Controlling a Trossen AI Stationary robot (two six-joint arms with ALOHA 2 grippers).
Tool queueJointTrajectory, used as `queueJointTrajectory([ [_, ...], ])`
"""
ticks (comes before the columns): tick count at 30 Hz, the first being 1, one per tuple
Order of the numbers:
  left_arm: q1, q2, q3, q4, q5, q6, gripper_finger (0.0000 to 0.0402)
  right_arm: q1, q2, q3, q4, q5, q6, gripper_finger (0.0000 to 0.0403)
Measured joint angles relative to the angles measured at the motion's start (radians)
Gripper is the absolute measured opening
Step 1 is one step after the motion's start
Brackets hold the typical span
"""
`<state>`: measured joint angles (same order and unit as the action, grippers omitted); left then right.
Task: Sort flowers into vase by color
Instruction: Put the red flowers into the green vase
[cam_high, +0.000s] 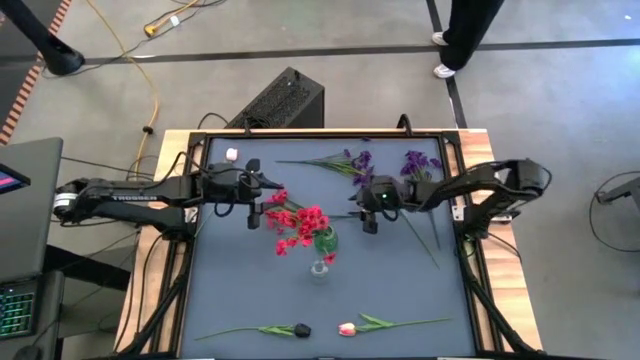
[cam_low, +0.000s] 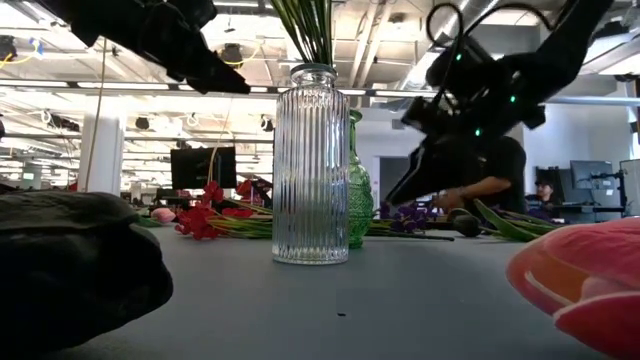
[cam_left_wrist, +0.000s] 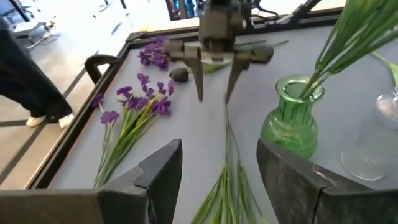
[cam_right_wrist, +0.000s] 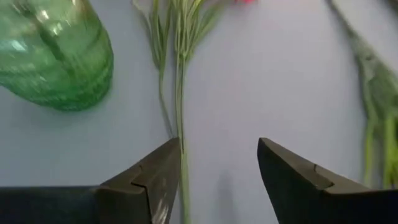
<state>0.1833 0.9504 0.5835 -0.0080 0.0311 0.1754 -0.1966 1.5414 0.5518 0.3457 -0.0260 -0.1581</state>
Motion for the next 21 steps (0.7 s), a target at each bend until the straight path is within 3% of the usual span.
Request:
queueJointTrajectory([
  [14,0.000,0.000,0.000,0.008,0.000,-0.005,0.0196,-0.001,0.181,0.003,0.074,-0.034,0.029,0.0229],
  [17,0.000,0.000,0.000,0.008,0.000,-0.018,0.0196,0.005,0.215,0.004,0.077,-0.036,0.039,0.0201],
  [21,0.000,0.000,0.000,-0.001,0.000,-0.047,0.0196,0.011,0.234,0.005,0.083,-0.036,0.068,0.0129],
])
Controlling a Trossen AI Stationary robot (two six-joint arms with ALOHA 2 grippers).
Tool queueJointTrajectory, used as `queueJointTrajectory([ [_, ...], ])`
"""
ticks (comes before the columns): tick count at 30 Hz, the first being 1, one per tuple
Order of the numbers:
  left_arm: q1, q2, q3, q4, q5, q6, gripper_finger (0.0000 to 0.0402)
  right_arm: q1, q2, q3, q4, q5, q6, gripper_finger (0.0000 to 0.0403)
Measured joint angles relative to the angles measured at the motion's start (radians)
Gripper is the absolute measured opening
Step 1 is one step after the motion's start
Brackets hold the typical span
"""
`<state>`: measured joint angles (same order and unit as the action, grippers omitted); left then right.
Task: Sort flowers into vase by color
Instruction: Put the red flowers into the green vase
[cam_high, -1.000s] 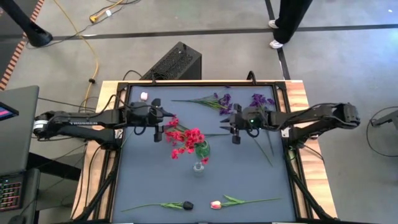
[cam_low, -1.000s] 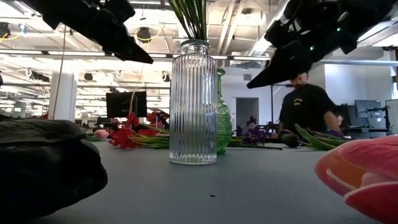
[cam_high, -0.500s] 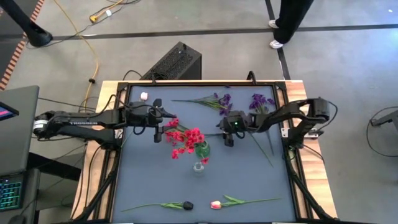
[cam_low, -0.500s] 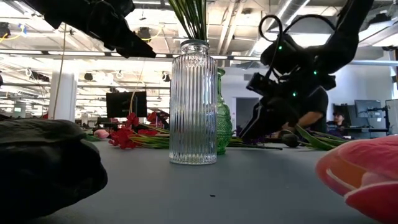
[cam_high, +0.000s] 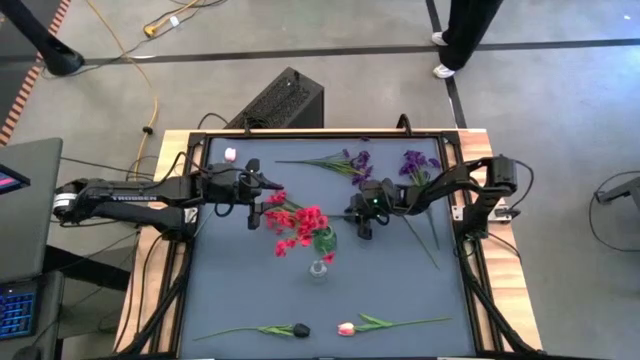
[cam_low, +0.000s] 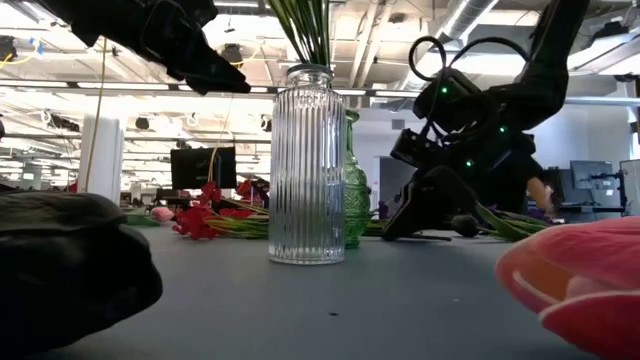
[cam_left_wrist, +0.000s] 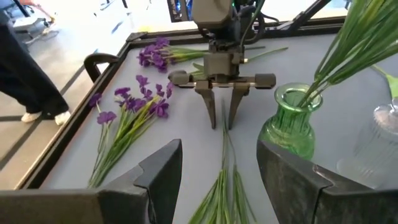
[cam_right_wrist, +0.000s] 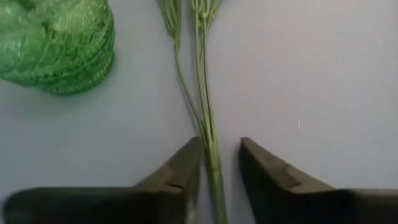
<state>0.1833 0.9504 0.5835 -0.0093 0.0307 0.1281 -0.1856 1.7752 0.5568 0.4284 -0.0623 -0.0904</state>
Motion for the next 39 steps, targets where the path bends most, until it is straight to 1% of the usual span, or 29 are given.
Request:
queueJointTrajectory([
  [3,0.000,0.000,0.000,-0.006,0.000,-0.005,0.0196,-0.007,-0.001,-0.001,0.014,0.004,0.043,0.0067],
  [5,0.000,0.000,0.000,-0.007,0.000,-0.006,0.0196,-0.008,-0.014,-0.002,0.016,0.004,0.062,0.0038],
  [8,0.000,0.000,0.000,-0.009,0.004,-0.022,0.0196,-0.008,-0.044,-0.003,0.008,0.007,0.071,0.0036],
  [10,0.000,0.000,0.000,-0.010,0.026,-0.036,0.0196,-0.008,-0.075,-0.005,0.002,0.014,0.098,0.0036],
  [13,0.000,0.000,0.000,-0.011,0.058,-0.043,0.0196,-0.018,-0.130,-0.009,-0.004,0.056,0.124,0.0036],
  [16,0.000,0.000,0.000,-0.004,0.063,-0.045,0.0196,-0.032,-0.189,-0.007,0.018,0.104,0.128,0.0041],
  [19,0.000,0.000,0.000,0.006,0.062,-0.044,0.0196,-0.055,-0.225,-0.007,0.081,0.125,0.150,0.0042],
  [24,0.000,0.000,0.000,0.012,0.031,-0.076,0.0196,-0.082,-0.250,-0.005,0.278,0.128,0.210,0.0040],
  [26,0.000,0.000,-0.034,0.110,0.026,-0.098,0.0196,-0.081,-0.246,-0.005,0.351,0.127,0.215,0.0041],
  [31,0.019,0.001,-0.249,0.548,0.001,-0.180,0.0196,-0.068,-0.246,-0.005,0.498,0.125,0.215,0.0041],
  [34,0.051,0.001,-0.333,0.768,-0.012,-0.265,0.0196,-0.063,-0.246,-0.005,0.578,0.125,0.215,0.0041],
  [36,0.060,0.000,-0.355,0.839,-0.014,-0.282,0.0196,-0.063,-0.247,0.002,0.594,0.122,0.213,0.0041],
  [39,0.070,0.021,-0.348,0.856,-0.063,-0.287,0.0196,-0.072,-0.224,0.032,0.607,0.113,0.189,0.0041],
])
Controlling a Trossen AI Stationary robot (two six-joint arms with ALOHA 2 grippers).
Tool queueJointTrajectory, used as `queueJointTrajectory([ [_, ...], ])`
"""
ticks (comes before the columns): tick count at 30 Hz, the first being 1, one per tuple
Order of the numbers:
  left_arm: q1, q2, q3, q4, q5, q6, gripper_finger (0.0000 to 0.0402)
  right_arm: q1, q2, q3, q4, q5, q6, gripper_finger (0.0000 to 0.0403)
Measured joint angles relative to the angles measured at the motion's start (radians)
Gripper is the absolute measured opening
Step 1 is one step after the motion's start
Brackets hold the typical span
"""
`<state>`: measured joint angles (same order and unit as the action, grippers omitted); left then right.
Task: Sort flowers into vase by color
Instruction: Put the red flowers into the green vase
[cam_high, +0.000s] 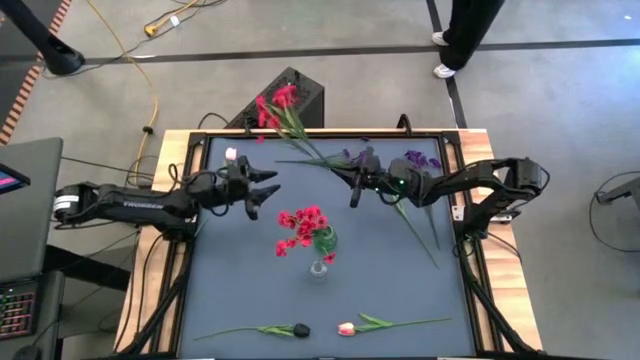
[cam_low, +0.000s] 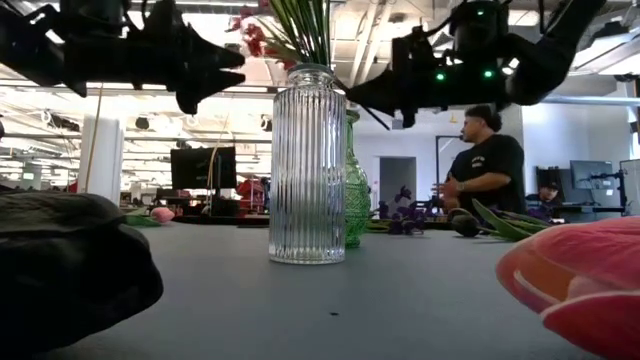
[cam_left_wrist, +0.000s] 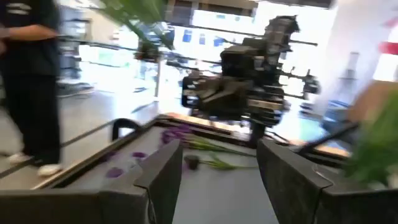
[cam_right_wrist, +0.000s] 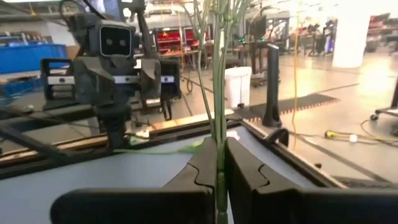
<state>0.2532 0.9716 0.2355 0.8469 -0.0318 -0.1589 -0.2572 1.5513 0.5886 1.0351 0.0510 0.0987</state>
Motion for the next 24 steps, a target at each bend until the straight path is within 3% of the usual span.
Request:
queueJointTrajectory([
  [3,0.015,0.100,0.037,0.055,-0.015,-0.008,0.0196,-0.009,0.058,0.051,0.009,-0.018,-0.021,0.0041],
  [12,0.112,0.419,0.158,0.209,0.096,-0.060,0.0196,-0.004,0.137,0.125,0.028,-0.058,-0.054,0.0041],
  [16,0.144,0.516,0.184,0.337,0.163,-0.100,0.0196,-0.005,0.137,0.125,0.047,-0.060,-0.054,0.0042],
  [24,0.152,0.646,0.282,0.429,0.245,-0.124,0.0196,-0.005,0.137,0.125,0.069,-0.075,-0.055,0.0042],
])
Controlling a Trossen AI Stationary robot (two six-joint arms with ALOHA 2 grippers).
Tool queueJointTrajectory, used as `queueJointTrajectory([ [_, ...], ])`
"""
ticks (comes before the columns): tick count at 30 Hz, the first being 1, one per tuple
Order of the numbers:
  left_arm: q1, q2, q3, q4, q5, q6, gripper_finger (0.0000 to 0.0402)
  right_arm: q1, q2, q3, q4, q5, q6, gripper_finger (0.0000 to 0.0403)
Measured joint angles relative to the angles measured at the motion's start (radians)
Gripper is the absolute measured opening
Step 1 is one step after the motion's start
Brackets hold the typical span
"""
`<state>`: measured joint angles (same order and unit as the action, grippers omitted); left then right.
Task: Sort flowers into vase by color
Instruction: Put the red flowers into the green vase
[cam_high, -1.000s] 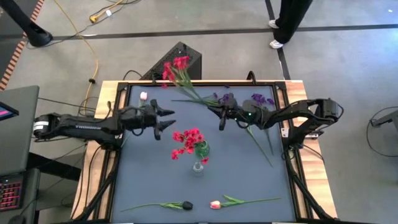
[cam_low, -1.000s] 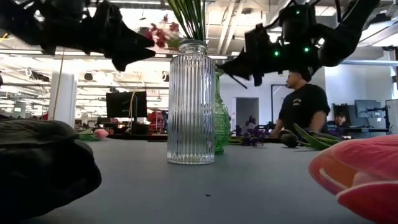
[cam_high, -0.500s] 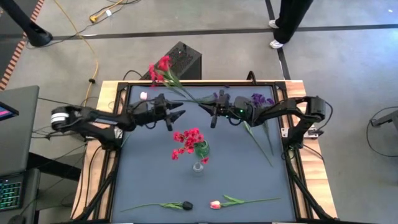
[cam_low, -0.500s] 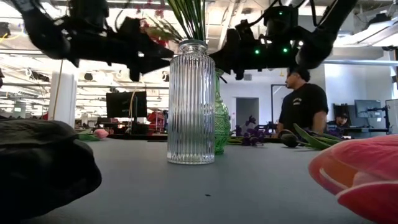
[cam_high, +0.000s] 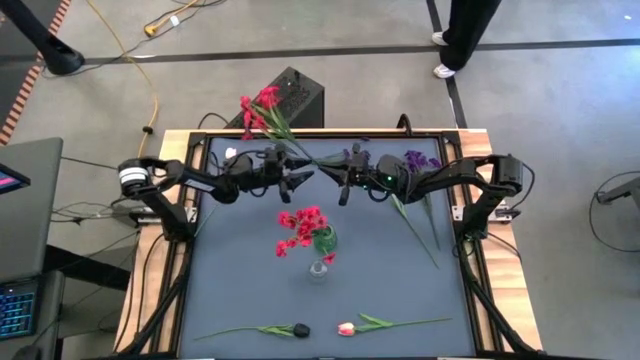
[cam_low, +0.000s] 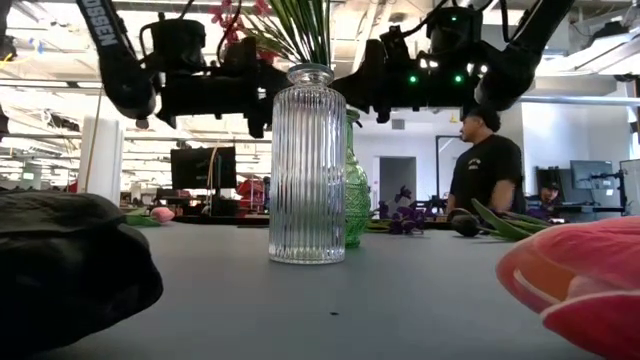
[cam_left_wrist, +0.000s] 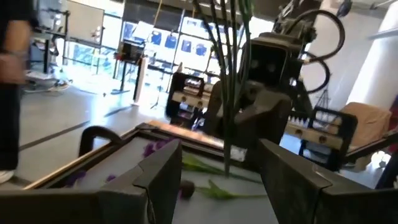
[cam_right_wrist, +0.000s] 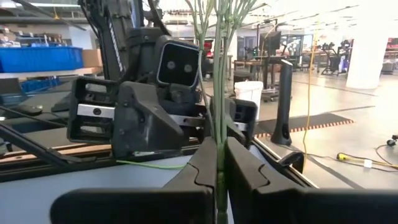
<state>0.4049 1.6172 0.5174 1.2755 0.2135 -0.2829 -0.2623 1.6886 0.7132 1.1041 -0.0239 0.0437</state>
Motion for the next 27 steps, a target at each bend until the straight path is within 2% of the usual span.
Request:
queueJointTrajectory([
  [13,0.004,0.005,0.042,0.016,-0.040,0.012,0.0196,-0.004,0.000,0.000,0.013,-0.008,-0.026,0.0042],
  [27,0.000,0.004,0.042,0.027,-0.029,0.041,0.0196,-0.028,0.002,0.000,0.009,-0.008,0.008,0.0042],
])
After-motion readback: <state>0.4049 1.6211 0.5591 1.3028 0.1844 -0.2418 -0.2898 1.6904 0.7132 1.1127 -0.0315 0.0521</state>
